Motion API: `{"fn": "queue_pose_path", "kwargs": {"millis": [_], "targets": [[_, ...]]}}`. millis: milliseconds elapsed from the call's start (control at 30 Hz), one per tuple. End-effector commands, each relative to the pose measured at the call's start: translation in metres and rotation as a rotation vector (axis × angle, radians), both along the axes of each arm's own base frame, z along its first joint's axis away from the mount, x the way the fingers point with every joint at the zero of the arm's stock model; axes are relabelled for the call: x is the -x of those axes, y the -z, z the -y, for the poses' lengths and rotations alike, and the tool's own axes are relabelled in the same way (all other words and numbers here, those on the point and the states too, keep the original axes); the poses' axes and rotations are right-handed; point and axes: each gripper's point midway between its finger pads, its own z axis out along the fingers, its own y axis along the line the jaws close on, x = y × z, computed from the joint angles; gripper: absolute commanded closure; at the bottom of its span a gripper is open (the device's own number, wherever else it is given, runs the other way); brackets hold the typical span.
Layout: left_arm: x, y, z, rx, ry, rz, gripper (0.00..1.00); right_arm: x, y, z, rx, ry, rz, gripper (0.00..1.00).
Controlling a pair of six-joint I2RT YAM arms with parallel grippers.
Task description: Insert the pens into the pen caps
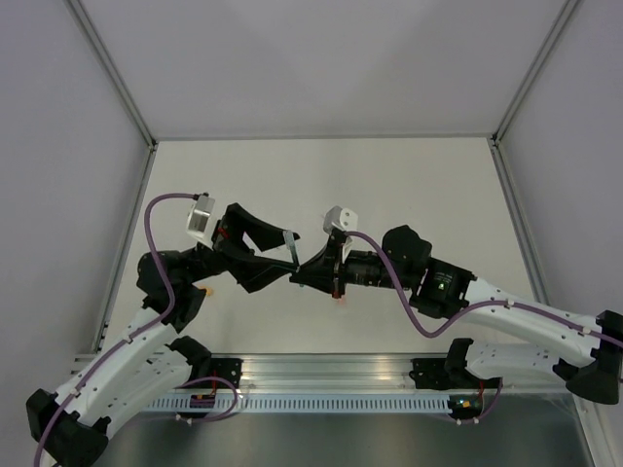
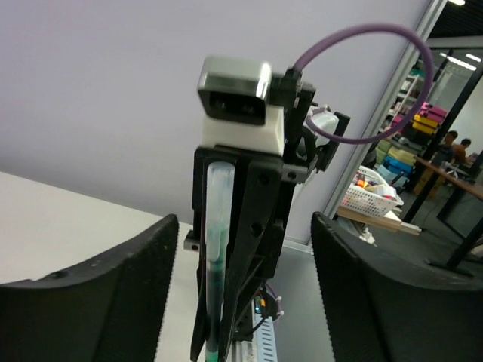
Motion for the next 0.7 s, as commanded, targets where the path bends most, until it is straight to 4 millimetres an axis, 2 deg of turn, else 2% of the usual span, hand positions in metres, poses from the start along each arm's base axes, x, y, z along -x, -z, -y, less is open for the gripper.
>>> {"fn": "queue_pose_path", "kwargs": {"millis": [0,33,100,200,233,433,667], "targets": [[0.003,-0.015,0.002,-0.063,0.005,0.032,0.22,0.001,0.000,0.014,-0.032,0.033,0.012,1.00],[0.003,-0.018,0.002,-0.070,0.003,0.029,0.18,0.003,0.001,0.017,-0.036,0.034,0.014,1.00],[0.002,-0.016,0.002,-0.078,-0.002,0.033,0.17,0.007,0.001,0.026,-0.052,0.041,0.015,1.00],[0.000,-0.003,0.005,-0.097,0.007,0.013,0.17,0.008,-0.006,0.034,-0.091,0.056,0.012,1.00],[-0.003,0.010,0.007,-0.111,0.011,-0.014,0.17,0.008,-0.008,0.034,-0.097,0.059,0.011,1.00],[-0.008,0.040,0.013,-0.126,0.040,-0.051,0.18,0.008,-0.024,0.027,-0.152,0.048,-0.001,1.00],[-0.008,0.048,0.017,-0.124,0.065,-0.037,0.24,0.005,-0.021,0.012,-0.159,0.029,-0.030,1.00]]}}
